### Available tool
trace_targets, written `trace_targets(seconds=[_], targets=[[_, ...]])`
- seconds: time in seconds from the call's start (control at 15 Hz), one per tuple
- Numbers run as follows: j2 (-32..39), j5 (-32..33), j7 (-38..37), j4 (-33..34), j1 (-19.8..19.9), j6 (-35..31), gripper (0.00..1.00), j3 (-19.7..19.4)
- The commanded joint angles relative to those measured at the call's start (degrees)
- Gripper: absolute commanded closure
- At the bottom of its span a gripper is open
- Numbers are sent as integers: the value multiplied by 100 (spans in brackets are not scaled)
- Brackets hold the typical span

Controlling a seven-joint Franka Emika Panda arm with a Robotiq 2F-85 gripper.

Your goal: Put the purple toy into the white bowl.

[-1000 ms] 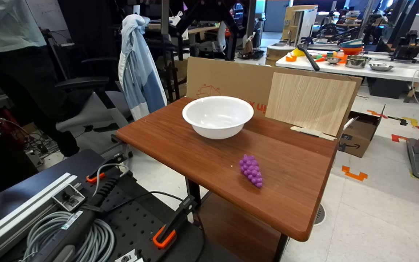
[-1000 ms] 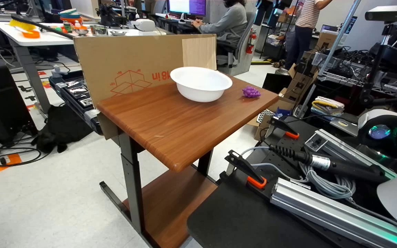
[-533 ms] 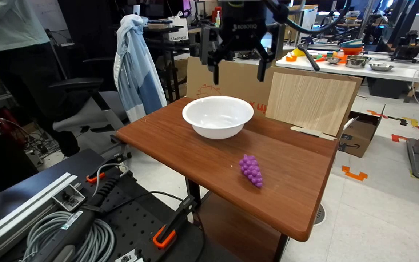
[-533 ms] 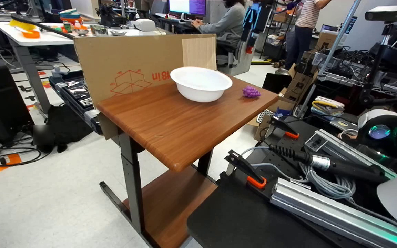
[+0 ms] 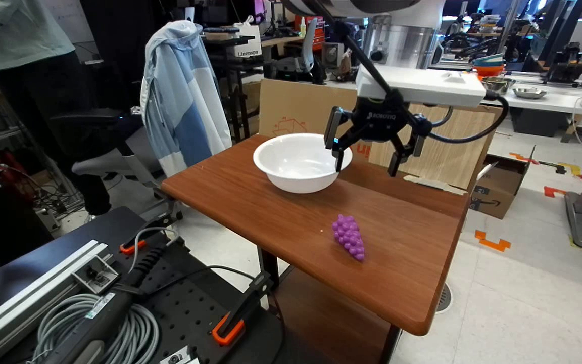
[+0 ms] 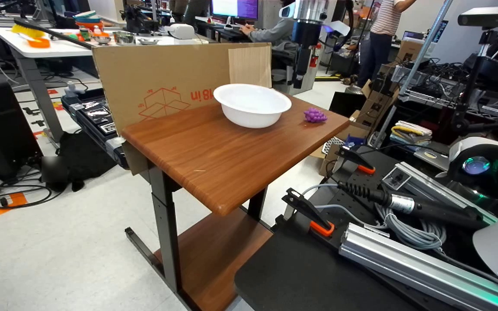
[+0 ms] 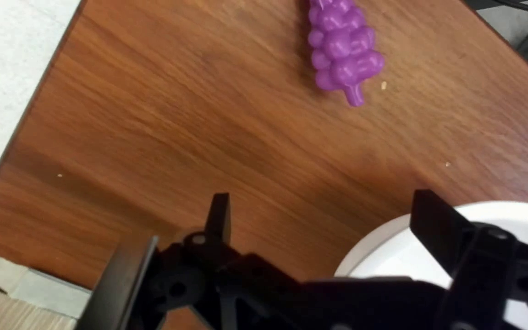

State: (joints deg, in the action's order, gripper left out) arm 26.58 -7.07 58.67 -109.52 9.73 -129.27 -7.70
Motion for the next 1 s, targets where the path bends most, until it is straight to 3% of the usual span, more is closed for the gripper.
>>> trace_targets(seconds=[0.0,0.33,0.6,0.93], targets=[[386,63,-317,517,251,595,0,275],[329,67,-451,445,382,781,0,328],[185,166,-348,207,439,564,0,316],[-394,1224,139,-638,197,397,0,311]])
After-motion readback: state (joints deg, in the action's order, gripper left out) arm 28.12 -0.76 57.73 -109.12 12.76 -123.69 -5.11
